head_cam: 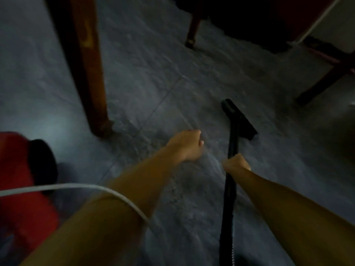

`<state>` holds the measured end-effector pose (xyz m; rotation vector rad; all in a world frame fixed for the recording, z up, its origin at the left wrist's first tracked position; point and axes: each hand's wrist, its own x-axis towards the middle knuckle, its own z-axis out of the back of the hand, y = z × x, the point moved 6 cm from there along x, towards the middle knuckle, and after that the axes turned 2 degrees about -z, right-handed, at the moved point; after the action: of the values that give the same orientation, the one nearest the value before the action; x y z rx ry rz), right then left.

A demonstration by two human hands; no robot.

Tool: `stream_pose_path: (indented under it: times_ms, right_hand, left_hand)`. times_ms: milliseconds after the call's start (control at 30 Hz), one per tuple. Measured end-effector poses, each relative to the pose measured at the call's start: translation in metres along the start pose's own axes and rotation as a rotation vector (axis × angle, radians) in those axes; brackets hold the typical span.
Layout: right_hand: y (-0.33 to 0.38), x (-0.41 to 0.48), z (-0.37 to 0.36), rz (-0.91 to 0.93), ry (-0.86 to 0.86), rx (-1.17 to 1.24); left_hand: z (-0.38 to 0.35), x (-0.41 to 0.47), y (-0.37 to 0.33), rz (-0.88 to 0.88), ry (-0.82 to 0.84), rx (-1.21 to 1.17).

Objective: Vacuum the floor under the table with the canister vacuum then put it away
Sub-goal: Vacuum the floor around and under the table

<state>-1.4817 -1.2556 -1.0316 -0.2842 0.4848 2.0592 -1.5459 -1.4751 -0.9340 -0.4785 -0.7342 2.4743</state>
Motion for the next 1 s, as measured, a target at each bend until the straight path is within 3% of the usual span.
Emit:
stream_pose_path:
  times_ms: [133,267,400,567,867,1000]
  right_hand:
    - [-0.005,-0.030,-0.007,-0.034,0.014,0.005]
    - [-0.010,-0.030,-0.042,-0.003,0.149,0.120]
    - [0.025,-0.112,-0.044,0.234,0.216,0.127]
    - [0.056,-0.191,-0.052,0.334,0.365,-0.109]
    - [0.043,-0.294,0.006,0.292,0.269,-0.511]
    - [0.015,-0.348,0.058,0.330,0.258,-0.550]
  left_hand:
    - [0.010,-0.032,0.021,0.048,0.062,-0.074]
    - [0.014,-0.070,0.036,0.112,0.065,-0.166]
    - [0.036,-0.125,0.046,0.223,0.027,-0.229]
    - [0.084,-0.205,0.056,0.325,-0.093,-0.254]
    - [0.144,-0.321,0.060,0.488,-0.172,-0.280]
    - [0.169,-0.357,0.056,0.538,-0.233,-0.337]
